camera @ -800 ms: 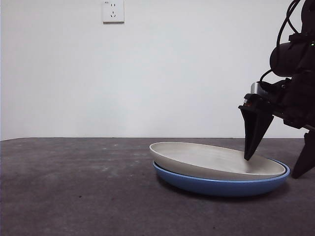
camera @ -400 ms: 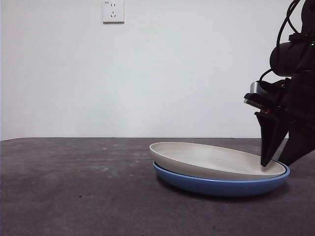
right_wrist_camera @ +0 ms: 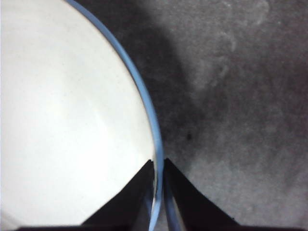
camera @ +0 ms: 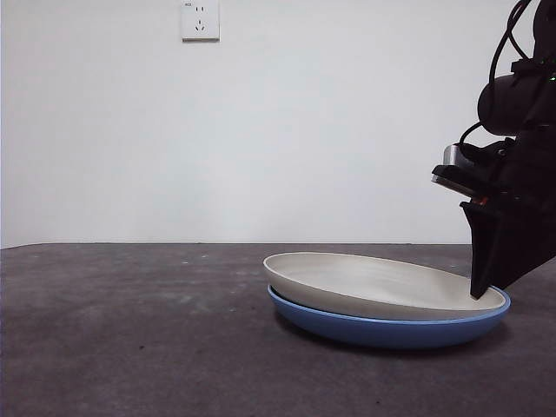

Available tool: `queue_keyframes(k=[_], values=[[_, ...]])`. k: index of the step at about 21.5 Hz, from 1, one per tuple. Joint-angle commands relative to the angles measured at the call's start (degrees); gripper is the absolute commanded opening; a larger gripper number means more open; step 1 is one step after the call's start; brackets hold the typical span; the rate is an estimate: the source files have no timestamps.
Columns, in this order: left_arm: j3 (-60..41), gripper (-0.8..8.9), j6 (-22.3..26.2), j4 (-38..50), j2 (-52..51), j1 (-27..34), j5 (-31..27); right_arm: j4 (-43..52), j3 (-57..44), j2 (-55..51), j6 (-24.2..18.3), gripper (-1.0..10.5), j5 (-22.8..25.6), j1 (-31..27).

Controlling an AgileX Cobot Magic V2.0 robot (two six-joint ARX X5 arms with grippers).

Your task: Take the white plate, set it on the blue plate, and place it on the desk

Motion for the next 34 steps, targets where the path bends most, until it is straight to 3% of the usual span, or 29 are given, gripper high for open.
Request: queue_keyframes(k=[1, 9, 19, 34], values=[[0.9, 5.98, 0.2, -2.1, 0.4, -0.5, -0.3, -0.8, 1.1, 0.8, -0.6, 0.1, -0.4, -0.4], [0.9, 5.98, 0.2, -2.1, 0.4, -0.5, -0.3, -2.1, 2.6, -2.7, 0.3, 0.1, -4.0, -0.5], [0.9, 5.98, 0.3, -2.1, 0.4, -0.5, -0.3, -2.6, 2.9, -5.2, 5.1, 0.1, -10.8, 1.2], [0.9, 5.98, 0.2, -2.1, 0.4, -0.5, -0.3, 6.3, 2.9, -1.9, 18.2, 0.1, -4.6, 16.0]])
